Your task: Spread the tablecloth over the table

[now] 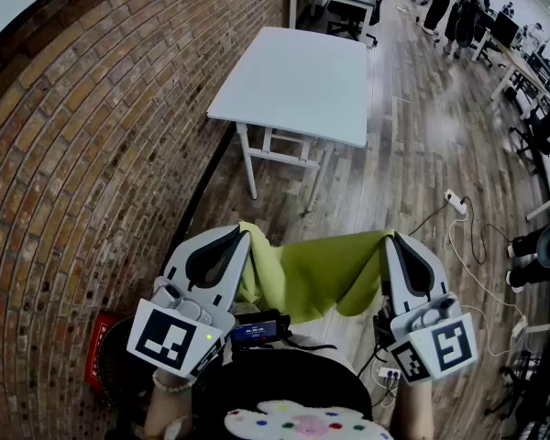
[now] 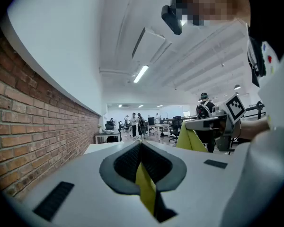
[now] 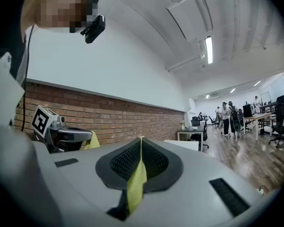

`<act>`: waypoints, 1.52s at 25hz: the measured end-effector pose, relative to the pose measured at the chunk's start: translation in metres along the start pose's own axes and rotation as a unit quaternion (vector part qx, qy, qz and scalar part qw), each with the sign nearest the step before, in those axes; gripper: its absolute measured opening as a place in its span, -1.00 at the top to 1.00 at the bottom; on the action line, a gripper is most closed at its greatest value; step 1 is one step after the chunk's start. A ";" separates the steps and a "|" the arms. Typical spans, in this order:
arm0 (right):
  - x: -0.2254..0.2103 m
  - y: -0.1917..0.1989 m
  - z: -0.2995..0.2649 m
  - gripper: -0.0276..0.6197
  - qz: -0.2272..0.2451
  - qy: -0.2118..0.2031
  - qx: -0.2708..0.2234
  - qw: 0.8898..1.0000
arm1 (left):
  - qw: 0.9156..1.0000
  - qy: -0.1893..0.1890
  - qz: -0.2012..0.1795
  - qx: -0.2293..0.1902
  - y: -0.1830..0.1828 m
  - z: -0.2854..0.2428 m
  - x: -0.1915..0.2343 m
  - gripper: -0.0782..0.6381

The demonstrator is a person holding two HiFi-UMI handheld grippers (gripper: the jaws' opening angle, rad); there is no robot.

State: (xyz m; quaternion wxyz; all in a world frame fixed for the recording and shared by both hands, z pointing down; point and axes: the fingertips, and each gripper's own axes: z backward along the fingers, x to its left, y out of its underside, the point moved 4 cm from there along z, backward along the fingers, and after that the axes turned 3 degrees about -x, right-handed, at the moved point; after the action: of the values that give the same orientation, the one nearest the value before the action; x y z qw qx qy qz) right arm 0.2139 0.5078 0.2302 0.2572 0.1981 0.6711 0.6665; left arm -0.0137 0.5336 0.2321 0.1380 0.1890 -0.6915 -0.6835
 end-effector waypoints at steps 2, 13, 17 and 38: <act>0.001 -0.002 -0.001 0.81 0.000 -0.003 -0.003 1.000 | 1.000 -0.003 0.000 -0.002 -0.003 0.000 0.001 0.74; 0.001 -0.010 -0.020 0.81 -0.022 -0.024 -0.017 0.999 | 1.000 -0.022 -0.005 -0.005 -0.009 0.001 0.012 0.74; -0.003 -0.016 -0.030 0.81 -0.025 -0.031 -0.028 0.999 | 0.999 -0.027 -0.018 -0.005 -0.014 -0.004 0.016 0.74; -0.076 -0.034 -0.153 0.81 -0.032 0.035 -0.047 0.998 | 0.999 0.021 0.009 -0.024 -0.019 -0.164 0.129 0.74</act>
State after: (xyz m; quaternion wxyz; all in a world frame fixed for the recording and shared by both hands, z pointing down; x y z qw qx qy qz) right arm 0.1837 0.3391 0.1995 0.2635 0.1412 0.6539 0.6951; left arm -0.0533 0.3295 0.2089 0.1631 0.1943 -0.6733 -0.6944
